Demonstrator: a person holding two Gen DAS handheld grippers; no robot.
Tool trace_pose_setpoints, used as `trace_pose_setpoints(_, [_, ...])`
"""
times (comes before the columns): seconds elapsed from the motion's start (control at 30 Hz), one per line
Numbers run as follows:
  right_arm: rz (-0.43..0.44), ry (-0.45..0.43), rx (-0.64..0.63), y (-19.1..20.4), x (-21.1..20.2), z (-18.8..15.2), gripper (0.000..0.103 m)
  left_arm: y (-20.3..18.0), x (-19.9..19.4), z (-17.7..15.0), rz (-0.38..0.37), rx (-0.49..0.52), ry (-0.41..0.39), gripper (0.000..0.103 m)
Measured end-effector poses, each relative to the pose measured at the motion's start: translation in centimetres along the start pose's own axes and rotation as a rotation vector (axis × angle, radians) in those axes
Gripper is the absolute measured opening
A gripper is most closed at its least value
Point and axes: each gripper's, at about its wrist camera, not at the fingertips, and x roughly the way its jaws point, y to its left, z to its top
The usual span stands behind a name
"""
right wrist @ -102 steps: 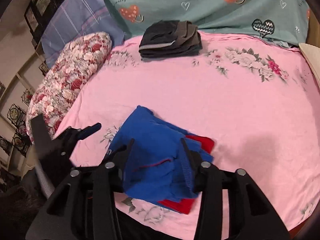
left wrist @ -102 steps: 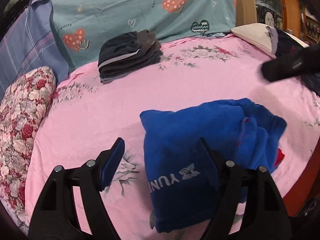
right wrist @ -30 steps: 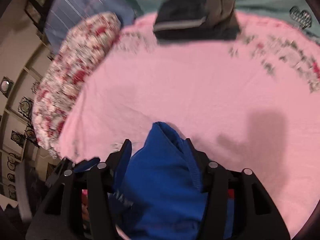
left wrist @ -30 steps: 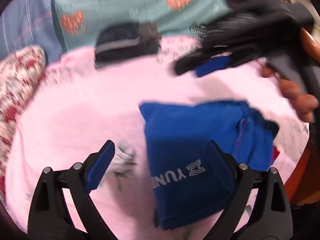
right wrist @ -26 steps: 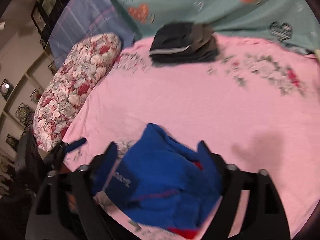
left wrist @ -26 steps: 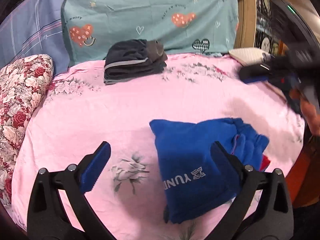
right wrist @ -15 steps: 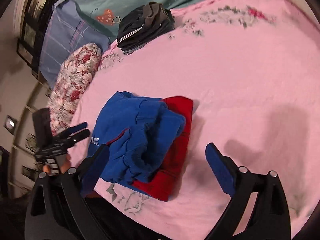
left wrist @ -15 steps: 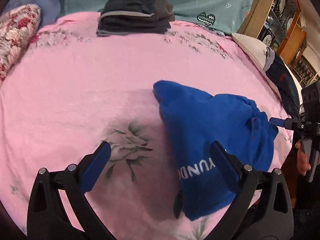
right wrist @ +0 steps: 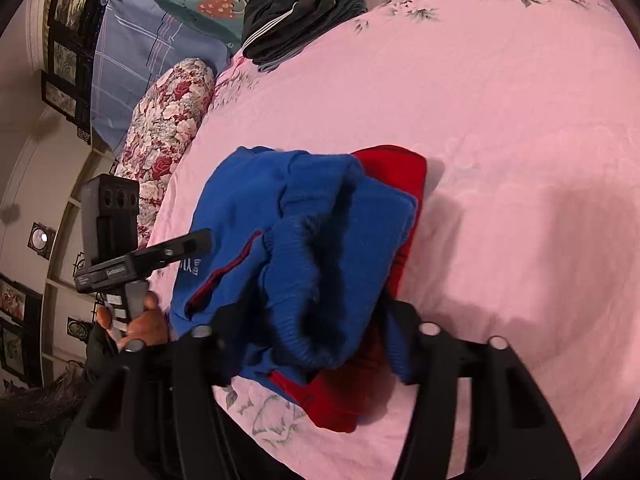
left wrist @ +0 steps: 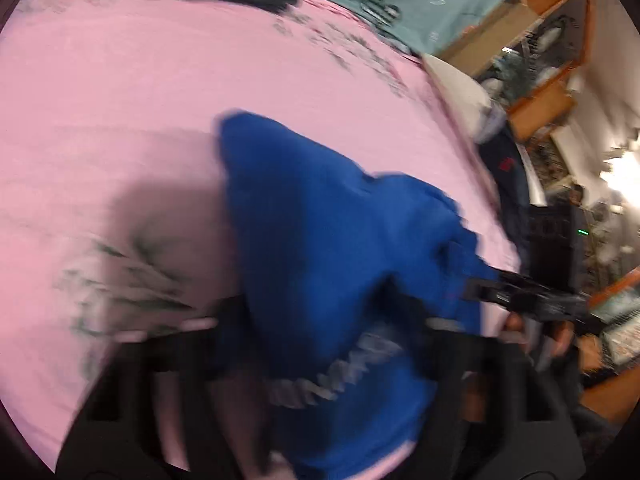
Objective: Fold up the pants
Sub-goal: 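Grasp the folded blue pants with the left tool while the right tool grasps them too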
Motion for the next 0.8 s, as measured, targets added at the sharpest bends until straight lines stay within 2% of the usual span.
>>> trace_pose_setpoints(0.1, [0.022, -0.006, 0.047, -0.4, -0.5, -0.1, 0.039, -0.7, -0.2, 0.0, 0.005, -0.008, -0.005, 0.039])
trace_pose_setpoints(0.2, [0.006, -0.029, 0.025, 0.5, -1.3, -0.3, 0.035, -1.0, -0.7, 0.1, -0.022, -0.025, -0.015, 0.033])
trace_pose_setpoints(0.5, [-0.008, -0.086, -0.063, 4.9, -3.8, 1.3, 0.032, -1.7, -3.7, 0.4, -0.037, -0.029, -0.070, 0.031])
trace_pose_setpoints(0.63, [-0.009, -0.116, -0.129, 7.7, -4.6, 4.5, 0.031, -1.9, -6.9, 2.8, -0.020, -0.016, -0.144, 0.031])
trace_pose_setpoints(0.73, [-0.014, -0.153, -0.199, 11.0, -4.8, 8.9, 0.031, -1.9, -9.5, 6.6, 0.014, -0.010, -0.193, 0.031])
trace_pose_setpoints(0.8, [-0.006, -0.196, -0.252, 13.4, -5.0, 12.8, 0.031, -2.5, -11.6, 10.4, 0.058, 0.019, -0.246, 0.031])
